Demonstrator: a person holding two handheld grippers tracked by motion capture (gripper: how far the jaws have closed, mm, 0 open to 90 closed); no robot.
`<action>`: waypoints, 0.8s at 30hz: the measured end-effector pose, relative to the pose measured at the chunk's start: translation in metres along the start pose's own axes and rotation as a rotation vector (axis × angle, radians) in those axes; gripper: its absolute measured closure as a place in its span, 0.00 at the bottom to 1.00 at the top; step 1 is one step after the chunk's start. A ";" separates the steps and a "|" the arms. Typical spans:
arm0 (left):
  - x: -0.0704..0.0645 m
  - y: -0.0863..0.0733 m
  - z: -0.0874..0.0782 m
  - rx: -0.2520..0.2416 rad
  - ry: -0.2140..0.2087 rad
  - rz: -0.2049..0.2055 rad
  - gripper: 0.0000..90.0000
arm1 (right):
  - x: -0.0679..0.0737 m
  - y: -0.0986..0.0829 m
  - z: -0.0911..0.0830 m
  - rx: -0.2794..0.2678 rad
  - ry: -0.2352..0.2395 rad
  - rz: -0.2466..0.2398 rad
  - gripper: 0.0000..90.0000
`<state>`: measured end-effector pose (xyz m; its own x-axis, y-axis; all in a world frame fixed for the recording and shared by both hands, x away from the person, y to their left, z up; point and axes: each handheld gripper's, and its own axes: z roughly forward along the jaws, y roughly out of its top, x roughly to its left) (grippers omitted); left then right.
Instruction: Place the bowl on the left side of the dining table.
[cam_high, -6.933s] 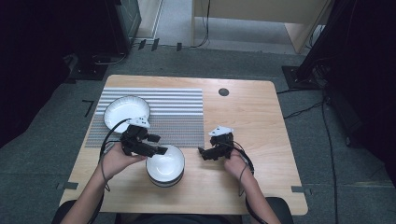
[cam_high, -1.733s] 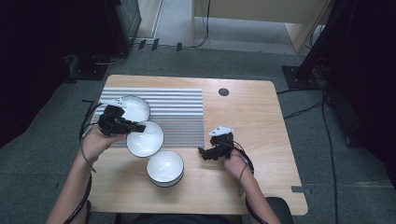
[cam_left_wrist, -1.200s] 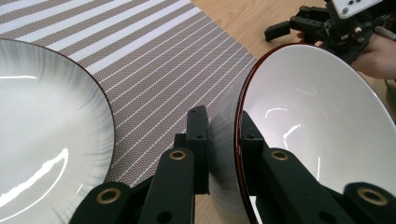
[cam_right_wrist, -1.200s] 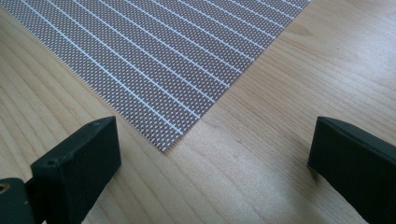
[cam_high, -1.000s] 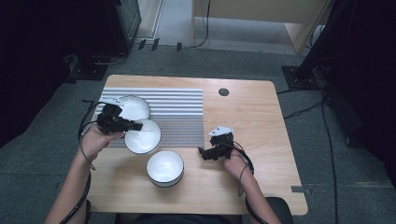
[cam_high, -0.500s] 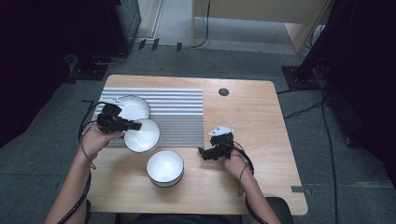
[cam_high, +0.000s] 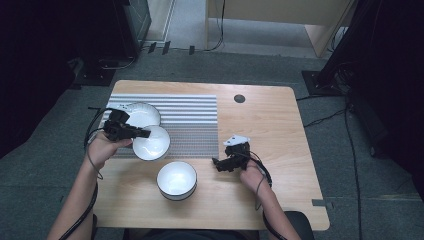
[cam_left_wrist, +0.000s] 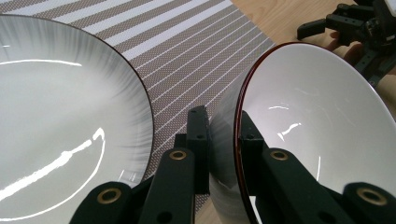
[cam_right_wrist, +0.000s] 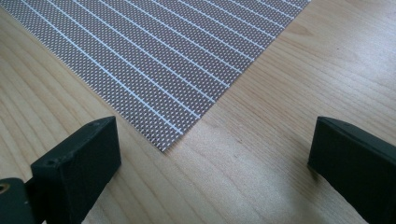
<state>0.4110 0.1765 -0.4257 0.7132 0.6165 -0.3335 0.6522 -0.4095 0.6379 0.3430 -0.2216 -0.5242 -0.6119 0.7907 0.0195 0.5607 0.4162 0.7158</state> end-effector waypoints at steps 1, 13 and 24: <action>0.002 0.000 0.000 0.002 0.001 -0.003 0.90 | 0.000 0.000 0.000 0.000 0.000 0.000 0.02; 0.012 0.002 0.002 -0.003 0.017 -0.015 0.90 | 0.000 0.000 0.000 0.000 0.000 0.000 0.02; 0.019 0.006 0.004 0.001 0.025 -0.012 0.90 | 0.000 0.000 0.000 -0.001 0.000 0.001 0.02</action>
<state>0.4299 0.1834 -0.4308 0.6986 0.6383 -0.3234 0.6611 -0.4030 0.6329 0.3430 -0.2215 -0.5242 -0.6112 0.7912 0.0205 0.5609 0.4147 0.7165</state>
